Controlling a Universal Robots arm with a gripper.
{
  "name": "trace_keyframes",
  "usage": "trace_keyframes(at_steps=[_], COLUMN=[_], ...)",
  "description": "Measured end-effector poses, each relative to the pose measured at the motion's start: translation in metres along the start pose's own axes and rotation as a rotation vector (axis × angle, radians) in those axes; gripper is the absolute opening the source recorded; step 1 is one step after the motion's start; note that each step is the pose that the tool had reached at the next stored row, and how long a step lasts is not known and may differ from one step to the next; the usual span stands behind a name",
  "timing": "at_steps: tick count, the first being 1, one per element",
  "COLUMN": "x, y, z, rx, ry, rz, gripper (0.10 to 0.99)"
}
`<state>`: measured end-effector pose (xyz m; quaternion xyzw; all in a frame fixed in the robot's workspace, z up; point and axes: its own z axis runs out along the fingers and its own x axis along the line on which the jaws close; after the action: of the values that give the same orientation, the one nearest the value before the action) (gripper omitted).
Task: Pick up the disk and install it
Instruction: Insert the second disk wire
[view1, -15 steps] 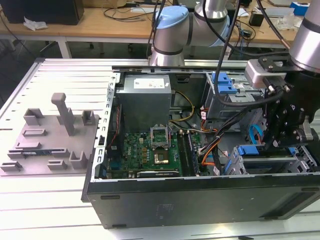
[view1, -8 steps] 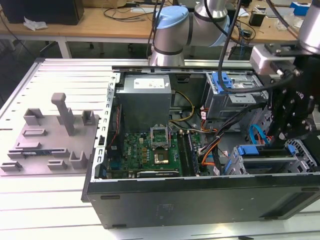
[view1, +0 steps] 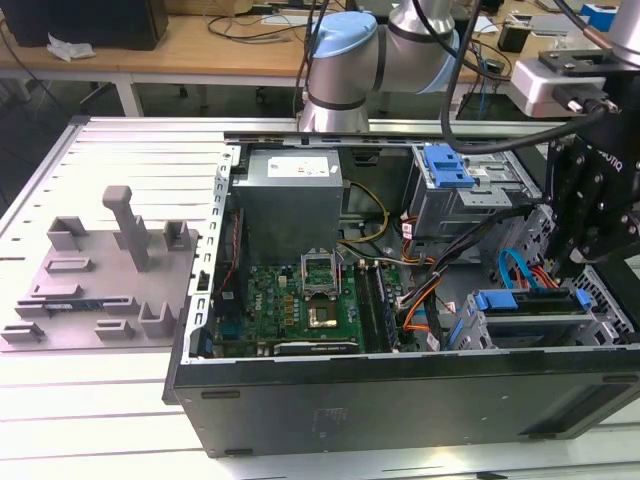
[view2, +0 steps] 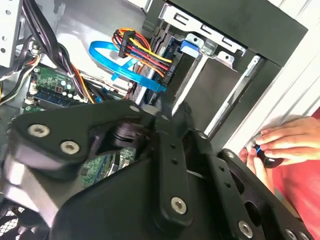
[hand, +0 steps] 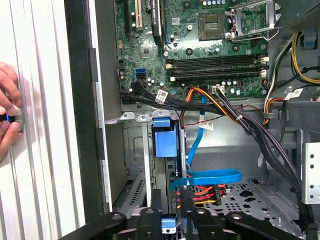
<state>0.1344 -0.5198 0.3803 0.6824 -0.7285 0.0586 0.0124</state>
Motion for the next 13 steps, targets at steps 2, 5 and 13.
trace_keyframes(at_steps=[2,5,13], x=[-0.0002,-0.0003,-0.0003], y=[0.0,0.0,0.0], z=[-0.0001,0.0,0.0], rx=[0.0,0.0,0.0], ry=[0.0011,0.0011,0.0017], rz=[0.0,0.0,0.0], gripper=[0.153,0.106,0.106])
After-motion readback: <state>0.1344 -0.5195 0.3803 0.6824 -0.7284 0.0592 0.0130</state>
